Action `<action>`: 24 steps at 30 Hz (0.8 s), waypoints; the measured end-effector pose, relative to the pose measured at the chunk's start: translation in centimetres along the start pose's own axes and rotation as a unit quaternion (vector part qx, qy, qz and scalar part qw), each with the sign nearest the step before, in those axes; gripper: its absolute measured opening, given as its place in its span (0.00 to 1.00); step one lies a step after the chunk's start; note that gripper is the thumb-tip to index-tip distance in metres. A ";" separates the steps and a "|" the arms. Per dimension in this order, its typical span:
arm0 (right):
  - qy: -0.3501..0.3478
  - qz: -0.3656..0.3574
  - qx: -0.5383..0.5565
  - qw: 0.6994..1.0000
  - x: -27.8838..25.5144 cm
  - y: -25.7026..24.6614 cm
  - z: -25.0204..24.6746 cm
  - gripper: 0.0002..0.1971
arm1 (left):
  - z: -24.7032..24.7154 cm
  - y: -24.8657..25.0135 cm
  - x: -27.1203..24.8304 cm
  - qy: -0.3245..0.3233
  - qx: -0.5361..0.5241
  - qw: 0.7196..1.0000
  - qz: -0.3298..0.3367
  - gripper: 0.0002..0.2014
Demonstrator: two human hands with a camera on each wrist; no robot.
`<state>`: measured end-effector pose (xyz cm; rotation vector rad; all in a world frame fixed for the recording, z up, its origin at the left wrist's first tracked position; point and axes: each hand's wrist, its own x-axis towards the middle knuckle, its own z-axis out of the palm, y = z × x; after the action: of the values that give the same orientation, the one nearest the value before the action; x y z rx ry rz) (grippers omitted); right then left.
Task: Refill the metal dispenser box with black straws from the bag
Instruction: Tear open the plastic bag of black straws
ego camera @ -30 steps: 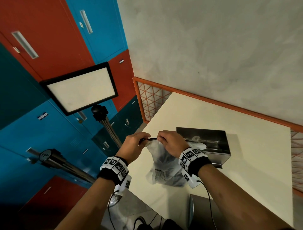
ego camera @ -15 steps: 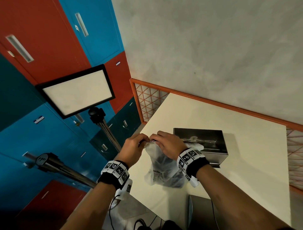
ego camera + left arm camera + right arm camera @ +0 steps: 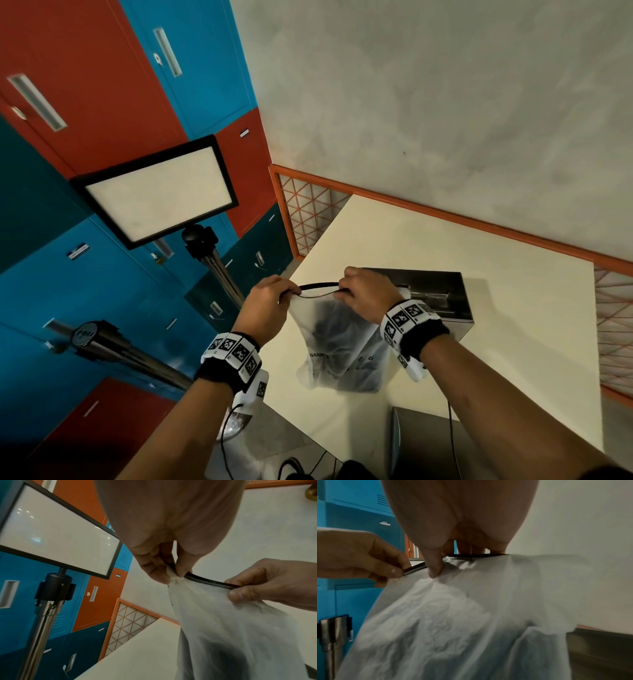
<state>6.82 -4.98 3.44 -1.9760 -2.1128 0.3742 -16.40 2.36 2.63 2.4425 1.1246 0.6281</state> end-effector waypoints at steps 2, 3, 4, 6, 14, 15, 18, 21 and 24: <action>0.000 -0.005 0.006 1.000 0.1 -0.4 0.1 0.16 | 0.4 0.6 0.0 -0.034 0.003 0.999 0.017 0.11; -0.002 -0.010 0.008 1.000 0.1 -0.7 0.2 0.16 | 0.7 0.9 0.0 -0.051 0.003 0.998 0.023 0.11; -0.003 -0.014 0.010 1.000 0.0 -0.9 0.3 0.16 | 0.9 1.1 0.0 -0.061 0.007 0.998 0.025 0.11; 0.000 -0.011 0.013 1.000 -0.2 -0.7 0.3 0.16 | 0.9 1.0 0.2 -0.056 0.020 0.998 0.020 0.10; 0.011 0.070 0.017 0.997 -1.6 3.3 -1.0 0.28 | -0.1 -0.6 0.0 -0.032 0.008 0.997 -0.068 0.13; 0.018 0.075 0.026 0.997 -1.6 3.2 -1.2 0.31 | 0.0 -0.4 0.0 -0.038 -0.002 0.997 -0.066 0.12; 0.059 0.106 0.039 0.992 -1.3 2.6 -1.5 0.32 | -0.2 0.7 0.4 -0.043 -0.031 0.995 -0.084 0.14; 0.060 0.140 0.000 0.988 -1.8 3.3 -2.1 0.23 | -0.6 0.7 0.6 0.008 -0.021 0.993 -0.115 0.14; 0.057 0.171 -0.004 0.984 -2.4 3.9 -2.9 0.17 | -0.9 0.6 0.7 0.050 0.010 0.994 -0.098 0.09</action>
<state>11.59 -7.03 4.90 -2.3092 -1.7077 0.3000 -16.10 2.60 3.84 2.3018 1.3953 0.6875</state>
